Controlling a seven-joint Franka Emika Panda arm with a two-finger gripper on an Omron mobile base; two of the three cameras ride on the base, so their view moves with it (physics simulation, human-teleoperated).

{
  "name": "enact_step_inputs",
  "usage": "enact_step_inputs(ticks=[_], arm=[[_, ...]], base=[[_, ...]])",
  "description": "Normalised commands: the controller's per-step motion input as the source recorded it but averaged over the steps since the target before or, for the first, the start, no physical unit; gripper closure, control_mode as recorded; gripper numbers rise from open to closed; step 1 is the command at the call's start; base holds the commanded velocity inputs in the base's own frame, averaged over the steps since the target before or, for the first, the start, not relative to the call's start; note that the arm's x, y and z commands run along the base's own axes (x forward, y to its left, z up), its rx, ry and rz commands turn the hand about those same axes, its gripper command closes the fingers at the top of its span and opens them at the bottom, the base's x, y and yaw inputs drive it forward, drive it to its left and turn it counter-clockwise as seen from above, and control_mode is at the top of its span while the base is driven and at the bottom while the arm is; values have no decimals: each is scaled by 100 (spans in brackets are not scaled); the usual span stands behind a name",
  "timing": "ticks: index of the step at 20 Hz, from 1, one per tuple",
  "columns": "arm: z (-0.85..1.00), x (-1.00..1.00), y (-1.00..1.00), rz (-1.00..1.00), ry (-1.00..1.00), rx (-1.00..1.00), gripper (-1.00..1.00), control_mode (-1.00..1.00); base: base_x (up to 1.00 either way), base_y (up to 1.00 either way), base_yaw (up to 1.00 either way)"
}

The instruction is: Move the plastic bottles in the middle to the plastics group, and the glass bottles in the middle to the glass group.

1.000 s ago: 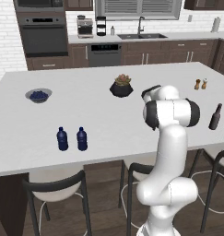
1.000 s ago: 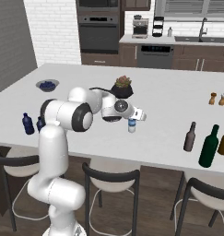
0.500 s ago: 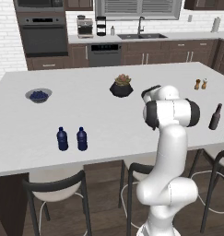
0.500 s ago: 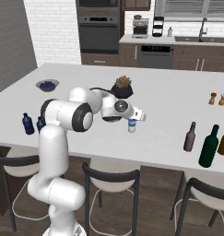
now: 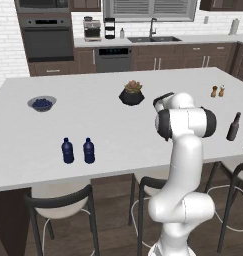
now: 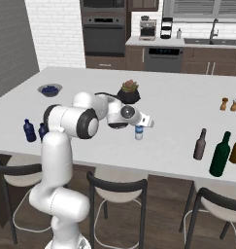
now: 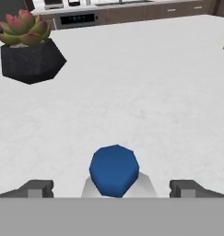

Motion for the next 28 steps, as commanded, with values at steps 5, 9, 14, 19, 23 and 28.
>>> enact_step_inputs(ticks=[5,9,14,19,23,28], arm=[[0,0,0,0,0,0,-100,-100],[0,0,0,0,0,0,100,-100],[0,0,0,0,0,0,100,-100],[0,0,0,0,0,0,100,-100],[0,0,0,0,0,0,100,-100],[17,-3,-1,0,0,1,100,-100]], base=[[0,0,0],[0,0,0],[0,0,0],[0,0,0],[0,0,0],[0,0,0]])
